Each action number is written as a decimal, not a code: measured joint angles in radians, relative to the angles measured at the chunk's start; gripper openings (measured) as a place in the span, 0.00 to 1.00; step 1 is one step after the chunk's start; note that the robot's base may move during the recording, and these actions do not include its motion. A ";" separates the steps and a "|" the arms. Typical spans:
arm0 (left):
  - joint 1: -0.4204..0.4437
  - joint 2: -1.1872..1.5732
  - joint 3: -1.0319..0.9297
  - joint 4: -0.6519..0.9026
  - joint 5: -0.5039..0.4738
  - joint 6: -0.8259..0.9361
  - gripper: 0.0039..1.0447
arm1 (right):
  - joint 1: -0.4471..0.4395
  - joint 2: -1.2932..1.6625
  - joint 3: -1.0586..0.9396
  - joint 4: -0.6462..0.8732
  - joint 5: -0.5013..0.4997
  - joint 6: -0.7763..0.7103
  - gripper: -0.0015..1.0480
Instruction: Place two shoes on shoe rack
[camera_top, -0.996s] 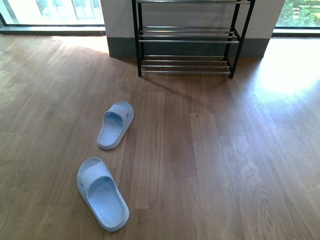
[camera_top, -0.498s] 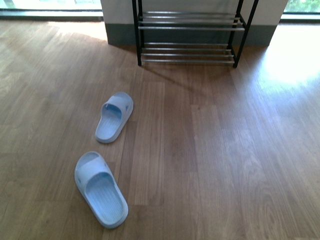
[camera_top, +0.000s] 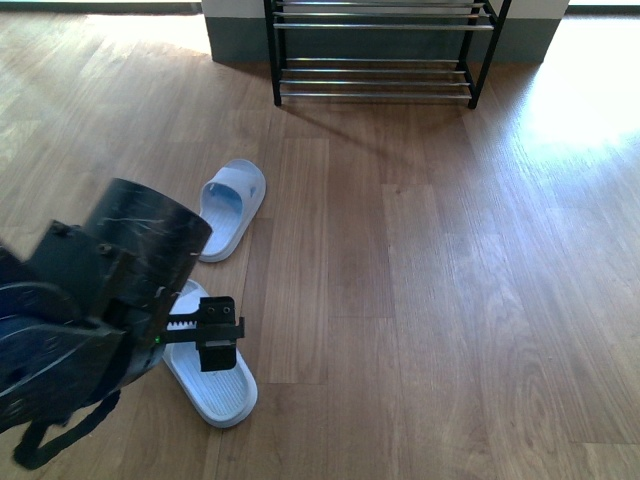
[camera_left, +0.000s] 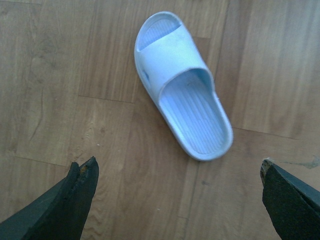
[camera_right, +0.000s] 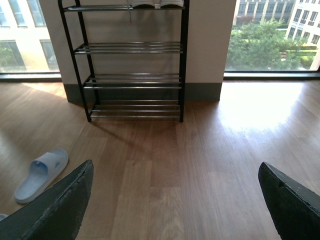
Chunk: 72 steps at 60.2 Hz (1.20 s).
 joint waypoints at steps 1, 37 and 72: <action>0.005 0.030 0.029 -0.018 -0.012 0.009 0.91 | 0.000 0.000 0.000 0.000 0.000 0.000 0.91; 0.124 0.492 0.397 -0.060 -0.117 0.199 0.91 | 0.000 0.000 0.000 0.000 0.000 0.000 0.91; 0.170 0.718 0.623 0.079 -0.138 0.480 0.91 | 0.000 0.000 0.000 0.000 0.000 0.000 0.91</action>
